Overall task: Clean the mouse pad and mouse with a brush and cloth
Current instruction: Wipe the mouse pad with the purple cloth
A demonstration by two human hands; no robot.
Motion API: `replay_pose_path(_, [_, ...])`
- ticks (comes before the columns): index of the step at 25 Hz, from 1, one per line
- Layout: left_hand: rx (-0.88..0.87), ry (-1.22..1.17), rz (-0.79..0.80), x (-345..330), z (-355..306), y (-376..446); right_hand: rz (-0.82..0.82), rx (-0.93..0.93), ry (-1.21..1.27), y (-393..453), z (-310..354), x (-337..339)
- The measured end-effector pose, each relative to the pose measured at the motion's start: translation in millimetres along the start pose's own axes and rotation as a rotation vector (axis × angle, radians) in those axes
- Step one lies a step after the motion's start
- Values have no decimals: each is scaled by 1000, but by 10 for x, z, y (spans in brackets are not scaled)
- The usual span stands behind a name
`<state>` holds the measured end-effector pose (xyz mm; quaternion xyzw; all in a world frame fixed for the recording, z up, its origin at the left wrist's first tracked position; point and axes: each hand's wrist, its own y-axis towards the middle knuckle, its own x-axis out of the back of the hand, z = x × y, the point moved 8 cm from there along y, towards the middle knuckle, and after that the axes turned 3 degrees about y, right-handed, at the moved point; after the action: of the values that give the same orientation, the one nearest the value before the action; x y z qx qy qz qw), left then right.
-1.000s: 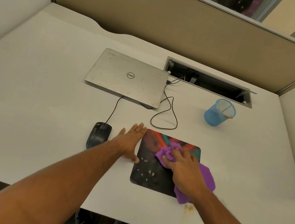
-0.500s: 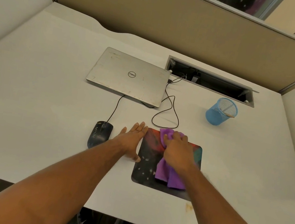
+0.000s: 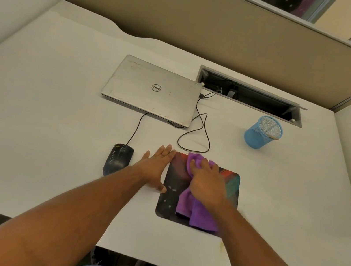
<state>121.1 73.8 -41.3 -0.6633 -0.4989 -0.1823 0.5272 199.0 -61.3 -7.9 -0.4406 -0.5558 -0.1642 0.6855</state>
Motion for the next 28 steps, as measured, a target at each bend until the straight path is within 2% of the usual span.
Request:
replay_pose_path(3, [-10,-8,-6,-4,1,0,-40,68,23,4,446,71])
replay_pose_path(6, [-27,-1,-11,-7,20,13,-32,186,33,-361,647,-222])
replay_pose_path(8, [-28,7,-8,-17,26,21,-36,121,97,-452,363,-332])
replay_pose_path(12, [-16,9,-1,-18,32,40,-38,-176,102,-57,-260,-151])
replay_pose_path(15, [-8,12,11,-27,15,24,-59,-137,117,21,34,-68])
replay_pose_path(18, [-13,13,5,-16,5,31,-42,-44,134,-351,309,-341])
replay_pose_path(20, [-19,18,9,-23,4,22,-24,-82,153,-503,134,-451])
replay_pose_path(24, [-9,18,16,-26,20,24,31,-311,148,-108,-446,-170])
replay_pose_path(26, [-5,21,23,-32,9,30,39,-303,156,15,-357,-9])
replay_pose_path(28, [-8,24,17,-25,9,16,14,-194,170,-67,27,-55])
